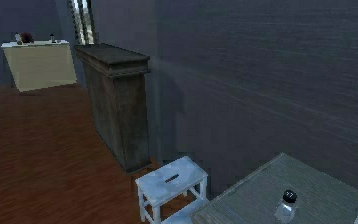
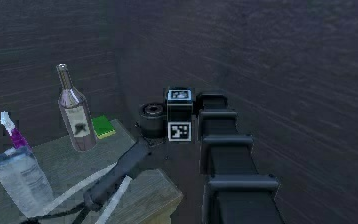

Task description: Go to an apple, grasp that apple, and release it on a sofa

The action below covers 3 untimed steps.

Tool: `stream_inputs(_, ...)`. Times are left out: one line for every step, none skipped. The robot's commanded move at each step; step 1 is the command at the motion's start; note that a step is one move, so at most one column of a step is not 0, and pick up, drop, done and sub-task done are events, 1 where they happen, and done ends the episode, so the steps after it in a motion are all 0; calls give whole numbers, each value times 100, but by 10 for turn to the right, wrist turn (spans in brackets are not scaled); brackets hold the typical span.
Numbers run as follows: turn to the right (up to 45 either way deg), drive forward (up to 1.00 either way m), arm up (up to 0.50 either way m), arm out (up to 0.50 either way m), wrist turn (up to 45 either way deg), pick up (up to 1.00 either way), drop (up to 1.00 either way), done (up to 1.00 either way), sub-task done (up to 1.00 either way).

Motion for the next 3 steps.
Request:
stream_inputs(0,0,0,0,-60,0,0,0,0)
stream_inputs(0,0,0,-14,0,0,0,0,0)
stream_inputs(-450,0,0,0,0,0,0,0,0)
